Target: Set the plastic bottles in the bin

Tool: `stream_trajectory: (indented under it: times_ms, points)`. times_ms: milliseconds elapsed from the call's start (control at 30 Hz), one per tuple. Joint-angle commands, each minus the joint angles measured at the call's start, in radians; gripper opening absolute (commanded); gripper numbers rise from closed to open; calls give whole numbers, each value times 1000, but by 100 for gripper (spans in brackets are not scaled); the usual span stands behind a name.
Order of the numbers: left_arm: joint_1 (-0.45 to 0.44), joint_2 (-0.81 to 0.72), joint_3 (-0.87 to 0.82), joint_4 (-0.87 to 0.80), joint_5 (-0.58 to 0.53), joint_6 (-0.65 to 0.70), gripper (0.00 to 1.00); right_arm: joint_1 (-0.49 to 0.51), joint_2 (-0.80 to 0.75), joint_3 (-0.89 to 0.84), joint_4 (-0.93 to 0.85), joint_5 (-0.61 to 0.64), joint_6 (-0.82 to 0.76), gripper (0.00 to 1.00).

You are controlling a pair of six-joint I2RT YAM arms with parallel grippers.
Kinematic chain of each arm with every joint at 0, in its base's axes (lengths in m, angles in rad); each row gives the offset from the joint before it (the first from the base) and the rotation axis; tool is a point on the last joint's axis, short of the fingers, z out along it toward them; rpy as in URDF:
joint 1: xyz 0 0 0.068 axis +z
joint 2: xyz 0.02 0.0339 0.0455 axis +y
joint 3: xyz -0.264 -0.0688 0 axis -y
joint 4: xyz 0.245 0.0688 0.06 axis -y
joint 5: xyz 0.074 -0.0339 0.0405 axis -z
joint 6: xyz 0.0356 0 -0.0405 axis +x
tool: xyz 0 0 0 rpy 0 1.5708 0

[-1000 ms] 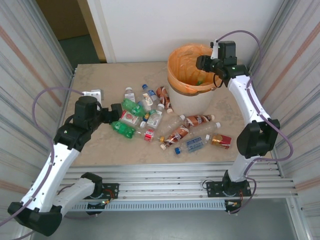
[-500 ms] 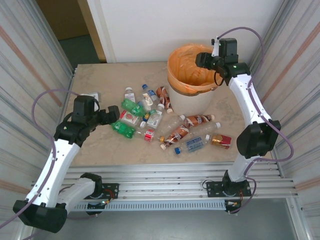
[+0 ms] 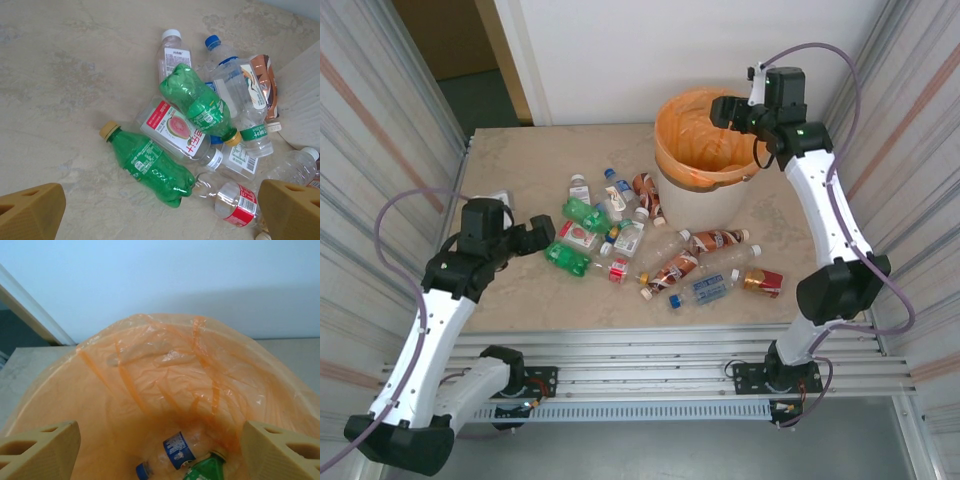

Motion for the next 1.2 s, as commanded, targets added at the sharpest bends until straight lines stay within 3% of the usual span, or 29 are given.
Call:
stream_trajectory:
  times_ms: [0, 500, 833, 1167]
  points:
    - [6, -24, -31, -52, -6, -48, 99, 10, -65, 52, -53, 33, -16, 83]
    - [7, 3, -233, 35, 121, -257, 96, 108, -249, -122, -152, 181, -1, 100]
    - [2, 137, -330, 300, 172, -337, 97, 207, -356, -281, -163, 302, 35, 98]
    - [2, 337, -306, 419, 191, -362, 97, 230, -386, -342, -152, 342, 58, 98]
